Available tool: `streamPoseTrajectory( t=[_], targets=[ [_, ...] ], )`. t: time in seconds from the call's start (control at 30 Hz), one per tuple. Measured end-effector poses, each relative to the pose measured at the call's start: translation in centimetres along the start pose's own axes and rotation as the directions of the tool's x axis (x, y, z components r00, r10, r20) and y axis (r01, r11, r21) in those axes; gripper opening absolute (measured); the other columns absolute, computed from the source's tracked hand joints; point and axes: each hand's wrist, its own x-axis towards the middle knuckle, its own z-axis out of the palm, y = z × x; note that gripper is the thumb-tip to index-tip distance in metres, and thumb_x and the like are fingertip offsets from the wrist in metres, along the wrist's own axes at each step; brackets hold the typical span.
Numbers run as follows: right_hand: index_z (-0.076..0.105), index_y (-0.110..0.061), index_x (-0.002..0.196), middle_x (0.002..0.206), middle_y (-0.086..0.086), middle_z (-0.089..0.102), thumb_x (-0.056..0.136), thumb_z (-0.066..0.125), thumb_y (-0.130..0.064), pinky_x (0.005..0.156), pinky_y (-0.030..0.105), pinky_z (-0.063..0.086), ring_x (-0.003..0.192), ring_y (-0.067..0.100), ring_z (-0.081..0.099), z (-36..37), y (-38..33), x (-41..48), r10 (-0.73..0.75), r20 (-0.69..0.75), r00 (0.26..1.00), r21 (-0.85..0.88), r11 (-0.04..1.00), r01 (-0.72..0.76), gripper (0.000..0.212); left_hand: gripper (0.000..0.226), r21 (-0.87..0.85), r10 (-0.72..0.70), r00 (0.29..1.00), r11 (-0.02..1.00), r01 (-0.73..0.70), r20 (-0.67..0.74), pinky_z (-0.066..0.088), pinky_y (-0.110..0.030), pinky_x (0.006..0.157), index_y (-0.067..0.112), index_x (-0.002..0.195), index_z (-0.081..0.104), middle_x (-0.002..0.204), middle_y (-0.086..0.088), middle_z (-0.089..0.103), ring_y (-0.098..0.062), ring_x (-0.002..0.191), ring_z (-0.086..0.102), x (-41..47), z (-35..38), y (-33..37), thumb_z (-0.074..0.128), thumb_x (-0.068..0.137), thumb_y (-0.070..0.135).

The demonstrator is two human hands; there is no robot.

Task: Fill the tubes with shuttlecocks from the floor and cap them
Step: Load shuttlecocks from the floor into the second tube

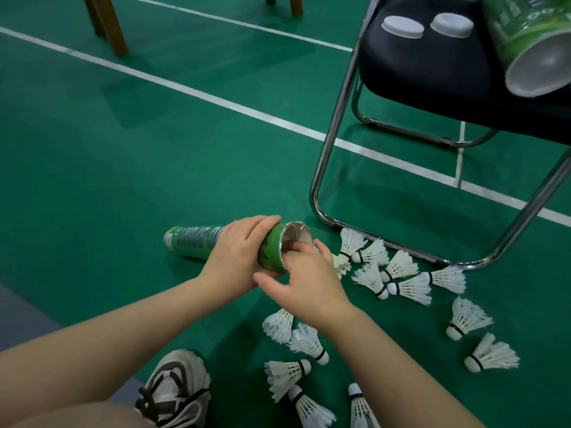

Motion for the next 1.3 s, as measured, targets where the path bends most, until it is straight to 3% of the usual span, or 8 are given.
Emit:
streamPoseTrajectory(
  t=[0.1, 0.17, 0.23, 0.3, 0.47, 0.7, 1.03, 1.3],
  targets=[
    [0.061, -0.023, 0.098, 0.102, -0.010, 0.061, 0.084, 0.050, -0.046, 0.113, 0.042, 0.014, 0.106, 0.008, 0.046, 0.2, 0.3, -0.2, -0.064, -0.031, 0.997, 0.050, 0.997, 0.065, 0.029, 0.069, 0.026, 0.017, 1.000, 0.999, -0.018, 0.009, 0.046, -0.045, 0.088, 0.017, 0.124, 0.039, 0.113, -0.011, 0.060, -0.023, 0.101, 0.052, -0.1, 0.2, -0.2, 0.058, 0.063, 0.042],
    [0.061, -0.023, 0.099, 0.100, -0.017, 0.058, 0.080, 0.051, -0.040, 0.105, 0.043, 0.028, 0.100, 0.004, 0.048, 0.6, 1.0, -0.7, -0.091, -0.261, 0.961, 0.178, 0.974, 0.141, 0.028, 0.070, 0.038, 0.011, 1.000, 0.999, -0.011, -0.002, 0.046, -0.044, 0.089, 0.017, 0.124, 0.040, 0.113, -0.010, 0.060, -0.023, 0.102, 0.052, 0.3, 0.0, -0.3, 0.058, 0.063, 0.046],
    [0.059, -0.020, 0.109, 0.108, -0.014, 0.055, 0.079, 0.054, -0.038, 0.096, 0.040, 0.038, 0.104, 0.007, 0.050, 1.3, 2.5, -1.1, -0.004, -0.507, 0.862, 0.286, 0.942, 0.173, 0.035, 0.075, 0.052, 0.001, 1.000, 0.999, 0.000, -0.013, 0.045, -0.043, 0.089, 0.017, 0.124, 0.039, 0.113, -0.011, 0.060, -0.024, 0.103, 0.053, 0.7, -0.4, -0.4, 0.058, 0.060, 0.052],
    [0.053, -0.018, 0.115, 0.113, -0.008, 0.051, 0.079, 0.054, -0.043, 0.094, 0.043, 0.042, 0.108, 0.014, 0.049, 2.1, 4.0, -1.5, 0.157, -0.545, 0.823, 0.386, 0.919, 0.080, 0.044, 0.078, 0.069, -0.008, 1.000, 0.998, 0.009, -0.025, 0.045, -0.043, 0.089, 0.017, 0.124, 0.039, 0.113, -0.011, 0.060, -0.027, 0.102, 0.055, 0.8, -0.5, -0.5, 0.060, 0.059, 0.055],
    [0.035, -0.029, 0.134, 0.137, -0.009, 0.033, 0.073, 0.052, -0.062, 0.109, 0.038, 0.023, 0.130, 0.013, 0.030, 5.8, 6.8, -2.6, 0.322, -0.040, 0.946, 0.259, 0.918, -0.302, 0.072, 0.076, 0.106, -0.019, 0.999, 0.994, 0.023, -0.039, 0.044, -0.042, 0.090, 0.015, 0.124, 0.040, 0.113, -0.013, 0.060, -0.022, 0.103, 0.050, -0.1, -0.8, -1.3, 0.057, 0.062, 0.056],
    [0.023, -0.039, 0.141, 0.154, -0.007, 0.013, 0.075, 0.060, -0.022, 0.113, 0.054, 0.001, 0.143, 0.020, 0.002, 10.9, 6.9, -2.6, 0.082, 0.480, 0.873, -0.178, 0.984, 0.005, 0.078, 0.074, 0.165, -0.045, 0.999, 0.986, 0.041, 0.019, 0.038, -0.037, 0.088, 0.016, 0.123, 0.040, 0.113, -0.010, 0.061, -0.018, 0.104, 0.045, -2.3, -1.5, -2.6, 0.055, 0.063, 0.056],
    [0.041, -0.023, 0.132, 0.147, 0.007, 0.030, 0.078, 0.055, -0.003, 0.112, 0.045, 0.013, 0.139, 0.029, 0.019, 13.9, 6.8, -1.3, 0.070, 0.543, 0.837, -0.404, 0.895, 0.187, 0.060, 0.071, 0.167, -0.029, 0.999, 0.986, 0.026, 0.015, 0.034, -0.034, 0.088, 0.017, 0.123, 0.040, 0.113, -0.008, 0.061, -0.019, 0.103, 0.048, -2.1, -1.2, -2.9, 0.055, 0.064, 0.052],
    [0.052, -0.012, 0.113, 0.115, 0.008, 0.055, 0.081, 0.041, 0.006, 0.078, 0.036, 0.039, 0.108, 0.027, 0.047, 12.8, 7.1, -0.5, 0.201, 0.398, 0.895, -0.312, 0.947, -0.074, 0.038, 0.071, 0.165, -0.046, 0.999, 0.985, 0.042, 0.016, 0.034, -0.036, 0.089, 0.018, 0.124, 0.039, 0.113, -0.008, 0.060, -0.018, 0.104, 0.046, -1.9, -0.8, -2.9, 0.054, 0.063, 0.052]
  ],
)
